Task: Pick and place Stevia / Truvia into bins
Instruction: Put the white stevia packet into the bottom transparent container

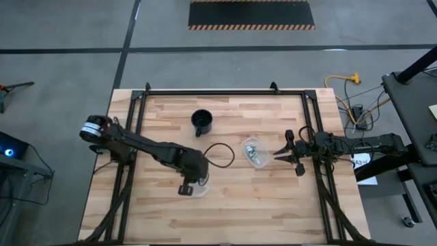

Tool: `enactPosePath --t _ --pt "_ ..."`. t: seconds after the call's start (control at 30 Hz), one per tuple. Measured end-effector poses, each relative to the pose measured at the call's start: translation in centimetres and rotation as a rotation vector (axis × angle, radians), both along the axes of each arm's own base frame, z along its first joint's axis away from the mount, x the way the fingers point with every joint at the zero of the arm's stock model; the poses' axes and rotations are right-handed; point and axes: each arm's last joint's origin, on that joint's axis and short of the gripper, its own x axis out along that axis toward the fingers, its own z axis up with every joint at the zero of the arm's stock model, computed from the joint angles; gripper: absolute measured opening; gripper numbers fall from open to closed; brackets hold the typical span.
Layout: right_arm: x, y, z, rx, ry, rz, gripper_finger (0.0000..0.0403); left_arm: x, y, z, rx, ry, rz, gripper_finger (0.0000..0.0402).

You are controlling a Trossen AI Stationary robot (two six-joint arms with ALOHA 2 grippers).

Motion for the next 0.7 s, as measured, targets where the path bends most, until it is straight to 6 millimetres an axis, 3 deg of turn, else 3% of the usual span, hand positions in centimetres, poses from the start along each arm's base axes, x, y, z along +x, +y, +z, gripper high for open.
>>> enactPosePath --t 0.13,0.3,0.7 --pt "0.0 0.0 0.0 -0.001 -0.001 0.001 0.0068 -0.6 -0.6 0.2 -0.037 0.044 0.088 0.0" --pt "0.0 0.0 0.0 0.0 0.0 0.0 0.0068 -0.5 -1.5 0.2 -0.043 0.023 0.07 0.0" --pt "0.0 0.0 0.0 -0.002 -0.001 0.0 0.0068 -0.4 -1.3 0.2 0.004 -0.004 0.112 0.0"
